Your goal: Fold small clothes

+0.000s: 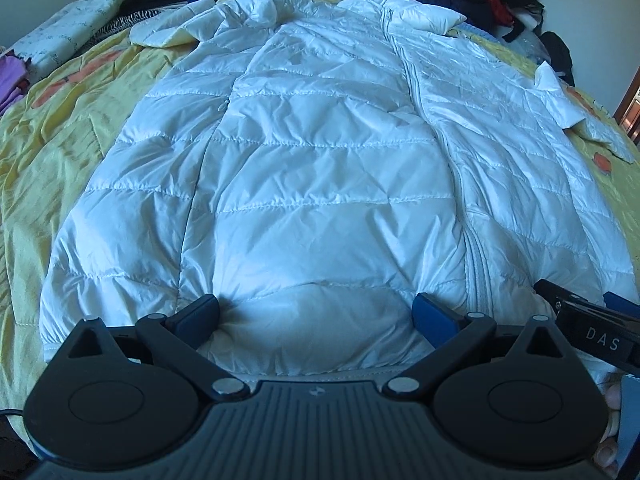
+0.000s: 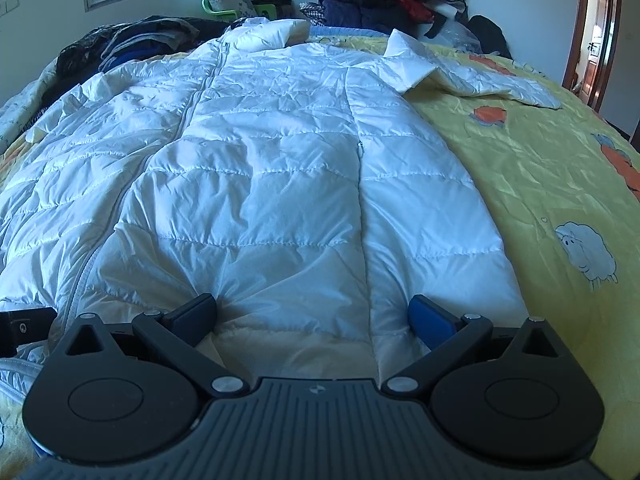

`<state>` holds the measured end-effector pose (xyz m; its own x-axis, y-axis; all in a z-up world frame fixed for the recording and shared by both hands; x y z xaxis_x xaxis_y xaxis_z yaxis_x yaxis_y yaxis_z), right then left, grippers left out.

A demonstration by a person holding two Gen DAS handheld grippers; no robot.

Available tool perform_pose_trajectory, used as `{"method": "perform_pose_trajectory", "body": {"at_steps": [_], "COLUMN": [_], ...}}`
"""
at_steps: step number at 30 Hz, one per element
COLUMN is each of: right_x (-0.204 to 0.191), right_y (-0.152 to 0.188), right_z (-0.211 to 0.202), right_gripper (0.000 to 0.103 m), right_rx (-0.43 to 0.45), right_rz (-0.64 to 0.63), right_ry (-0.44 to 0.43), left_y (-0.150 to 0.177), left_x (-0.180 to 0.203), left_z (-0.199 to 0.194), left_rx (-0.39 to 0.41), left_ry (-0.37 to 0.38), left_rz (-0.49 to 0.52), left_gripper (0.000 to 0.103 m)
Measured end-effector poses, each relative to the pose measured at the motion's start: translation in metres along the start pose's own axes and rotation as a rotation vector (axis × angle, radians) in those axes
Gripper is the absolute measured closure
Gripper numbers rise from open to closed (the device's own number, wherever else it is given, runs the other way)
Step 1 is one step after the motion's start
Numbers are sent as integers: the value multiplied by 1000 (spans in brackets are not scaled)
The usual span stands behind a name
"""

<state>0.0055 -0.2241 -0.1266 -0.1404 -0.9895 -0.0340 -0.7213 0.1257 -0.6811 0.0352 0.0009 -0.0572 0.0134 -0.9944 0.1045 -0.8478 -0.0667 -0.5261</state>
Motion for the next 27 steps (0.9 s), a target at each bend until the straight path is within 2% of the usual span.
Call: {"method": "perform_pose_trajectory", "body": {"at_steps": [27], "right_x": [0], "right_y": [3], "right_z": [-2], "right_gripper": [0], "right_rx": [19], "right_rz": [-7], "right_ry": [2], "left_y": [4], "left_x": [4], "left_z": [0], "left_rx": [33], "left_ry": [-26], "left_rz": [30], "left_gripper": [0]}}
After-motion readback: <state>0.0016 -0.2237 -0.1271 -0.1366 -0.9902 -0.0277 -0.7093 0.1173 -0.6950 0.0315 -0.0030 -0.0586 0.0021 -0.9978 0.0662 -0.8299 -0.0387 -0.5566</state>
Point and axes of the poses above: each gripper's, at about its wrist camera, not at the fingertips, and z roughly the way its jaws point, x to its right, y to its underside, the point moved 3 cm from there along z, roughly the way its jaws point, and after that the axes turned 4 degrees about -x, right-handed, at the moved point
